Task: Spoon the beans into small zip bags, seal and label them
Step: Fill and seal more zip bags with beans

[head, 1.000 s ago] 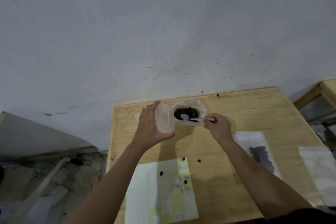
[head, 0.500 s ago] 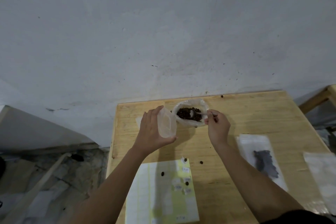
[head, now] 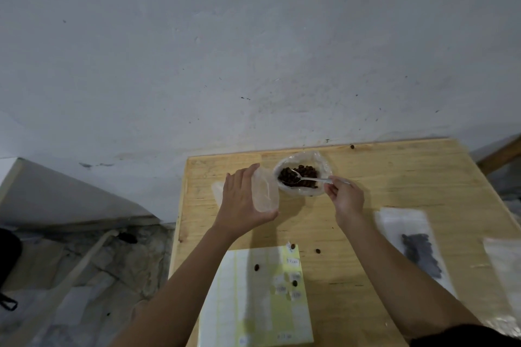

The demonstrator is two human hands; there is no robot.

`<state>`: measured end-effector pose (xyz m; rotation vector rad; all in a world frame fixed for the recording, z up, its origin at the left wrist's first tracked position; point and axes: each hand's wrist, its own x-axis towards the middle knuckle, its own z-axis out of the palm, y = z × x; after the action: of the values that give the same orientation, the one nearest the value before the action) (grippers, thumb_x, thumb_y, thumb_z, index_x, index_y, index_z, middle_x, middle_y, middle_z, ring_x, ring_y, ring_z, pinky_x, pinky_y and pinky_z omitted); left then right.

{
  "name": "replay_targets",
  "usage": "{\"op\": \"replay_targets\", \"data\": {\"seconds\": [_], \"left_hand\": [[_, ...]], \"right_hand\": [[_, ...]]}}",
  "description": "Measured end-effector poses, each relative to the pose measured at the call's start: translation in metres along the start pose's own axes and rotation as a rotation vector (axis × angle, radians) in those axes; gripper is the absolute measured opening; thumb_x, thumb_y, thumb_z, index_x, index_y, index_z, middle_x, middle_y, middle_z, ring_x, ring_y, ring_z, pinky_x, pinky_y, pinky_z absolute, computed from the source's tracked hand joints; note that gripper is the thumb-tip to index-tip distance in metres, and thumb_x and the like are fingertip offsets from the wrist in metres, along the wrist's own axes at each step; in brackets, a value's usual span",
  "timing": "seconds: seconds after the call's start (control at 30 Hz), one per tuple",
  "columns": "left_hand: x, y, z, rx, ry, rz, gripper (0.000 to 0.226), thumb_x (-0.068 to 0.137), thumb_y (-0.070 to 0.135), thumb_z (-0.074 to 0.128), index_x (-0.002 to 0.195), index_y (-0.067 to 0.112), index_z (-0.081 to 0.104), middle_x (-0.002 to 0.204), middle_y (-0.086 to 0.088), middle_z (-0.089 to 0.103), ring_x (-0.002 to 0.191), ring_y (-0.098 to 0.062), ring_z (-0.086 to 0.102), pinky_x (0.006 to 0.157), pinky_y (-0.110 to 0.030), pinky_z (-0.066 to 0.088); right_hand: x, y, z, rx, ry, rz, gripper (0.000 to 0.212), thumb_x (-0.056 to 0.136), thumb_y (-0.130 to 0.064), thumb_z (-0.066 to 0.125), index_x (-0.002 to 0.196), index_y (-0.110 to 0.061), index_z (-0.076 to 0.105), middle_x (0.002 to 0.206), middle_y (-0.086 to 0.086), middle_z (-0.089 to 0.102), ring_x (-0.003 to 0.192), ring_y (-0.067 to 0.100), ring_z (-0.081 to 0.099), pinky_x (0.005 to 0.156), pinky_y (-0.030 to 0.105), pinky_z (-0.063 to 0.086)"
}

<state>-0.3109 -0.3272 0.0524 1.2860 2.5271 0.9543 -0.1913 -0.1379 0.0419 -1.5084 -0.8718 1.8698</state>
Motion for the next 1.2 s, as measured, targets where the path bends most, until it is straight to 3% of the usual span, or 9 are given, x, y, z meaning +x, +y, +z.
{"op": "replay_targets", "data": {"seconds": [0.07, 0.2, 0.33, 0.53, 0.73, 0.9, 0.97, 1.1, 1.2], "left_hand": [[0.006, 0.0, 0.004, 0.053, -0.006, -0.02, 0.106, 0.056, 0.06, 0.067, 0.142, 0.014, 0.026, 0.132, -0.003, 0.038, 0.126, -0.021, 0.032, 0.117, -0.047, 0.01], [0.018, 0.004, 0.016, 0.18, -0.067, -0.082, 0.104, 0.062, 0.052, 0.074, 0.144, 0.017, 0.021, 0.135, -0.004, 0.034, 0.131, -0.023, 0.028, 0.117, -0.048, 0.006], [0.03, 0.014, 0.028, 0.215, -0.109, -0.104, 0.105, 0.062, 0.053, 0.072, 0.145, 0.019, 0.017, 0.136, -0.004, 0.033, 0.132, -0.024, 0.026, 0.116, -0.049, 0.007], [0.041, 0.035, 0.045, 0.161, -0.116, -0.05, 0.105, 0.058, 0.053, 0.074, 0.143, 0.019, 0.022, 0.134, -0.003, 0.036, 0.131, -0.023, 0.028, 0.114, -0.05, 0.01], [0.039, 0.047, 0.038, 0.125, -0.092, -0.036, 0.097, 0.063, 0.048, 0.073, 0.141, 0.018, 0.024, 0.134, -0.003, 0.035, 0.131, -0.022, 0.027, 0.114, -0.049, 0.011], [0.028, 0.039, 0.031, 0.118, 0.004, -0.079, 0.09, 0.063, 0.05, 0.064, 0.138, 0.015, 0.03, 0.128, -0.003, 0.043, 0.127, -0.024, 0.035, 0.112, -0.05, 0.019], [0.023, 0.033, 0.03, 0.106, 0.064, -0.082, 0.088, 0.064, 0.051, 0.062, 0.137, 0.013, 0.033, 0.125, -0.004, 0.046, 0.124, -0.025, 0.039, 0.111, -0.051, 0.024], [0.013, 0.016, 0.02, 0.055, 0.024, -0.059, 0.105, 0.053, 0.066, 0.055, 0.14, 0.012, 0.03, 0.128, -0.005, 0.042, 0.123, -0.025, 0.036, 0.111, -0.052, 0.022], [0.006, 0.009, 0.014, 0.024, 0.027, -0.067, 0.104, 0.054, 0.065, 0.058, 0.14, 0.013, 0.029, 0.129, -0.004, 0.041, 0.123, -0.024, 0.036, 0.11, -0.052, 0.023]], "right_hand": [[0.002, -0.008, -0.007, 0.026, 0.018, -0.006, 0.008, 0.09, 0.001, 0.055, 0.086, 0.001, 0.062, 0.074, 0.011, 0.059, 0.063, 0.016, 0.058, 0.051, 0.017, 0.051], [-0.003, -0.027, -0.02, 0.029, -0.023, -0.075, 0.012, 0.089, 0.001, 0.055, 0.096, 0.007, 0.064, 0.071, 0.011, 0.059, 0.061, 0.015, 0.057, 0.052, 0.016, 0.051], [-0.021, -0.049, -0.029, 0.03, -0.138, -0.156, 0.013, 0.089, 0.004, 0.053, 0.082, 0.003, 0.064, 0.068, 0.012, 0.057, 0.059, 0.017, 0.054, 0.051, 0.015, 0.05], [-0.033, -0.063, -0.043, -0.194, -0.318, -0.381, 0.016, 0.09, -0.004, 0.056, 0.08, -0.007, 0.068, 0.064, 0.006, 0.059, 0.058, 0.014, 0.056, 0.058, 0.018, 0.05], [-0.028, -0.067, -0.047, -0.231, -0.186, -0.507, 0.015, 0.089, -0.01, 0.059, 0.079, -0.014, 0.07, 0.061, 0.001, 0.062, 0.057, 0.01, 0.058, 0.063, 0.024, 0.051], [-0.024, -0.044, -0.038, -0.301, -0.145, -0.587, 0.012, 0.09, -0.012, 0.059, 0.093, -0.005, 0.069, 0.072, 0.005, 0.063, 0.06, 0.005, 0.061, 0.068, 0.025, 0.054], [-0.023, -0.031, -0.033, -0.43, -0.138, -0.676, 0.012, 0.092, -0.012, 0.058, 0.095, -0.007, 0.068, 0.082, 0.008, 0.064, 0.067, 0.01, 0.064, 0.072, 0.03, 0.056], [-0.021, -0.006, -0.026, -0.618, -0.158, -0.825, 0.021, 0.093, -0.007, 0.055, 0.109, -0.002, 0.067, 0.095, 0.006, 0.057, 0.082, 0.027, 0.062, 0.077, 0.037, 0.054], [-0.018, 0.008, -0.02, -0.62, -0.117, -0.773, 0.022, 0.093, -0.01, 0.053, 0.11, -0.002, 0.066, 0.094, 0.001, 0.055, 0.082, 0.027, 0.062, 0.082, 0.042, 0.055]]}}
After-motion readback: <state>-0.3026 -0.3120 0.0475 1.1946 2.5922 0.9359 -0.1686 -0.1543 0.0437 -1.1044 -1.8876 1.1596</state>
